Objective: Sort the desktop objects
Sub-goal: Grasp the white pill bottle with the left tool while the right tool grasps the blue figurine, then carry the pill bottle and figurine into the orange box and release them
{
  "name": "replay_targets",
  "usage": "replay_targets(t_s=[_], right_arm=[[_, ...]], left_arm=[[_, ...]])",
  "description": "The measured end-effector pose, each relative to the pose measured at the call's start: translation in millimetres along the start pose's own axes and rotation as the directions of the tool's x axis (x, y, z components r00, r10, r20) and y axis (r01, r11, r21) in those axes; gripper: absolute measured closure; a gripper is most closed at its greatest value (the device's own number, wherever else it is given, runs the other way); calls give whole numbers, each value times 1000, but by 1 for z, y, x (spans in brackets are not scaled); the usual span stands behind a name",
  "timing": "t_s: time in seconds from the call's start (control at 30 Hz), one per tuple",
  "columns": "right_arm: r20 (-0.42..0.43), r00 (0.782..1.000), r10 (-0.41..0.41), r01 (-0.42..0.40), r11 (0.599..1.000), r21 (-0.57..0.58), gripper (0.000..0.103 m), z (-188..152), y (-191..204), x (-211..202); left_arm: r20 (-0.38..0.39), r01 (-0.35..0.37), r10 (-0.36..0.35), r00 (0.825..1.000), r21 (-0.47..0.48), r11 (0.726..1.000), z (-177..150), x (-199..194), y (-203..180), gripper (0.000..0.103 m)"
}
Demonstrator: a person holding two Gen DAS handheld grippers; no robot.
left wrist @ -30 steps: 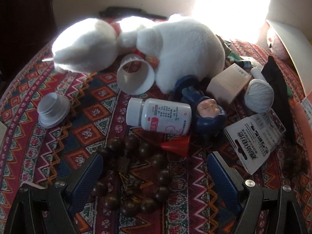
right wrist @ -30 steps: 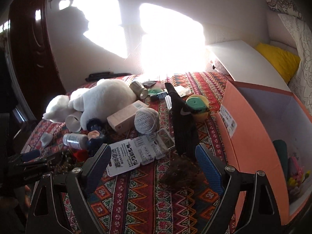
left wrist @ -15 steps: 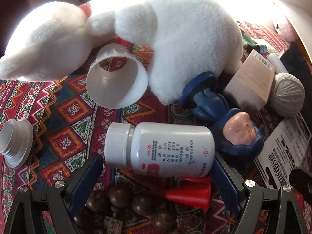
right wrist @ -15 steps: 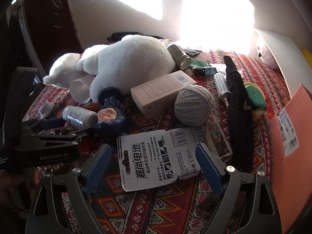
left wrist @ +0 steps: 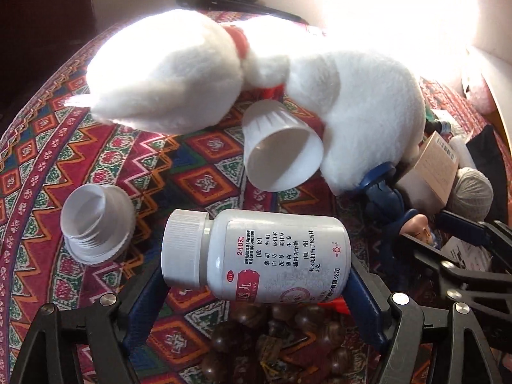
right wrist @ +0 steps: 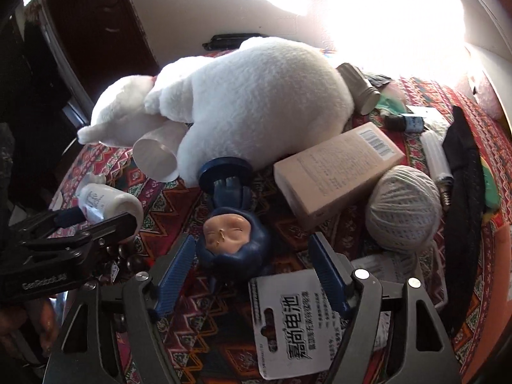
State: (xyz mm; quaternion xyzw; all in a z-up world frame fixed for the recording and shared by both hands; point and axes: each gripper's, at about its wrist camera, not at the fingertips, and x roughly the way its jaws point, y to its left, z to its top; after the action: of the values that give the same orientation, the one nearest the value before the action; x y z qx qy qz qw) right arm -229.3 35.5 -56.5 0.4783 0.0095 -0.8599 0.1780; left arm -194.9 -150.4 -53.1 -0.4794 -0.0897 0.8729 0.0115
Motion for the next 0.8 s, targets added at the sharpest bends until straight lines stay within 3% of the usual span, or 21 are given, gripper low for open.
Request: replay_targets(t_s=[0.23, 0.3, 0.37, 0.5, 0.57, 0.6, 0.8], right_arm=[[-51, 997, -50, 47, 997, -61, 26, 18, 14, 54], [-22, 999, -49, 47, 993, -110, 55, 21, 20, 53], [-16, 998, -57, 55, 991, -120, 55, 22, 23, 48], [10, 999, -47, 48, 992, -113, 56, 10, 20, 30], [37, 999, -40, 43, 994, -101, 58, 6, 18, 12], [51, 998, -36, 41, 995, -95, 64, 4, 17, 3], [163, 986, -23, 32, 998, -51, 64, -9, 15, -67]], left_arm=[[6, -6, 6, 1000, -25, 1000, -1, -8, 22, 19], [19, -4, 5, 1000, -29, 1000, 1, -12, 24, 19], [32, -1, 2, 999, -31, 1000, 4, -14, 24, 19], [60, 30, -28, 998, -35, 999, 5, -27, 20, 19], [80, 43, -41, 996, -25, 999, 4, -36, 14, 19], [90, 51, -49, 995, -21, 998, 3, -41, 10, 19], [146, 92, -95, 985, 28, 995, -8, -72, -17, 19]])
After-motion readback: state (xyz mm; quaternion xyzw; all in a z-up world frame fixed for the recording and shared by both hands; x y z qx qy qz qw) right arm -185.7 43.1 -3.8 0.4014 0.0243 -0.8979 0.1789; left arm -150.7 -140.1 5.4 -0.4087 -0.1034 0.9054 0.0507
